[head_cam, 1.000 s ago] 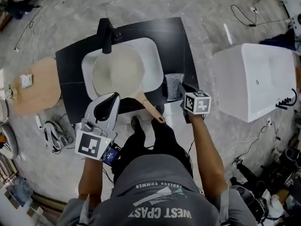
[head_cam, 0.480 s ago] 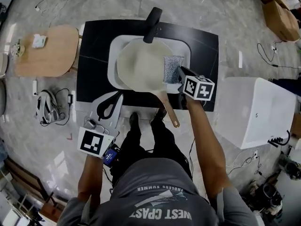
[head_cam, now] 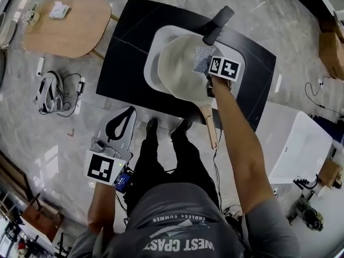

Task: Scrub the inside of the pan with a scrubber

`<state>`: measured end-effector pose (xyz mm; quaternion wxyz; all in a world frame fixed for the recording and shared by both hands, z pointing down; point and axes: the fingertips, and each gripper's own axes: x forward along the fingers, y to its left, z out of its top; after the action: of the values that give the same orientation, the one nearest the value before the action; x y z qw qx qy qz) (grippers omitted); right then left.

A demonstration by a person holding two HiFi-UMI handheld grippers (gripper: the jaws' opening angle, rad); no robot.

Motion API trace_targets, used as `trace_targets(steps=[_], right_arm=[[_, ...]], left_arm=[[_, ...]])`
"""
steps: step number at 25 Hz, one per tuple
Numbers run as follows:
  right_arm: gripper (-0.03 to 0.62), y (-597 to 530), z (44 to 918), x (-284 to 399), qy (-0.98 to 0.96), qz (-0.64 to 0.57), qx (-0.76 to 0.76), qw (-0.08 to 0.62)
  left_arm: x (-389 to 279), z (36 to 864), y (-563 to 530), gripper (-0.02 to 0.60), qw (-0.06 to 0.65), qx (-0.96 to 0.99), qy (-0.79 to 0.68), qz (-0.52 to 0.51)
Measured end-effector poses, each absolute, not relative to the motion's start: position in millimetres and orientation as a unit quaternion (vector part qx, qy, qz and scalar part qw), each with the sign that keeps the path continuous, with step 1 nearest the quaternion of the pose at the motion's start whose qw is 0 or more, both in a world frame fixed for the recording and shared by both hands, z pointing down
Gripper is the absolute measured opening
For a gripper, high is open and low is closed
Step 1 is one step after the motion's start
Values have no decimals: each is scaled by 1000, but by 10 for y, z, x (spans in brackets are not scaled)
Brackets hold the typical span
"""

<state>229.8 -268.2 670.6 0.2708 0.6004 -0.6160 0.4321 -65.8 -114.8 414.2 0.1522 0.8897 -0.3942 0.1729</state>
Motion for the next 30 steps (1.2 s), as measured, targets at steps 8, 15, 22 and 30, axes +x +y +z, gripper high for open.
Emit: trace_targets(steps=[8, 15, 22, 30], right_arm=[[34, -3053, 7307, 1704, -616, 444, 571, 312], [37, -2625, 7493, 1020, -667, 421, 465, 402], [37, -2143, 7472, 1233, -685, 310, 321, 577], [37, -2463, 7370, 1984, -633, 185, 321, 680]], left_arm=[[-1192, 4392, -1121, 2, 157, 864, -443, 180], [-1389, 4405, -1150, 2, 155, 861, -455, 167], [-1218, 4342, -1297, 2, 156, 870, -445, 146], [-1060, 4361, -1381, 2, 159, 874, -433, 152]])
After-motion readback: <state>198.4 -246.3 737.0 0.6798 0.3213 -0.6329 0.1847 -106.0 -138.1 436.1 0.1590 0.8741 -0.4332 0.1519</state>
